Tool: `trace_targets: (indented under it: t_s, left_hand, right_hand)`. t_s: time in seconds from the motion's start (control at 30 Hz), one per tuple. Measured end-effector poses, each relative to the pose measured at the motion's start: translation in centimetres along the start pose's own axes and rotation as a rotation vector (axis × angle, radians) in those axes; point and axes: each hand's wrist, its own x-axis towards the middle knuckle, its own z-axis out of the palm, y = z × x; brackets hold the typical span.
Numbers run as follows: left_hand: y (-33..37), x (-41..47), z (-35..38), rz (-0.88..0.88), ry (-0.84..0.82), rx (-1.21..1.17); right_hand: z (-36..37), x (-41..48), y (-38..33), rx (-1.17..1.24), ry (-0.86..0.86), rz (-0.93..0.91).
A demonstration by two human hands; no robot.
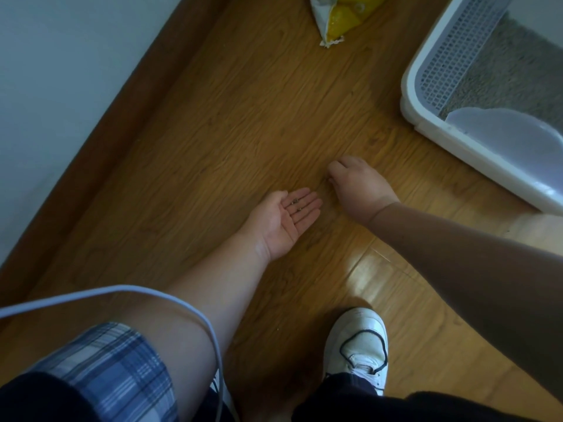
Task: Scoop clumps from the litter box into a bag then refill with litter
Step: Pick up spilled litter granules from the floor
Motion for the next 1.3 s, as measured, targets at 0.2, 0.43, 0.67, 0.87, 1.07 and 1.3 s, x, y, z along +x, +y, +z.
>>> trace_targets:
  t_s: [0.2,0.43,0.67,0.87,1.07,1.3]
  left_hand:
    - [0.1,-0.1,-0.4,0.007,-0.009,0.011]
    - [0.4,-0.3,-0.6,0.01,-0.008,-0.004]
    - [0.8,-0.6,-0.8,0.023,0.018,-0.006]
    - [0.6,-0.7,-0.6,0.017,-0.022,-0.064]
    - [0.4,-0.9,0.2,0.033,-0.072,-0.036]
    - [0.8,-0.9,0.0,0.039,-0.067,-0.03]
  right_hand:
    - [-0.4,-0.3,-1.6,-0.054,-0.037,0.131]
    - [-1.1,0.0,-2.9,-0.117,-0.085,0.15]
    - [-1.6,0.3,-2.8,-0.033,-0.113,0.189]
    - [-2.9,-2.6,-5.7,0.446,-0.023,-0.009]
    - [-2.9,-3.7,-5.4,0.658,0.085,0.13]
    - [-0.6,-3.4,-0.1,0.473,0.187,0.402]
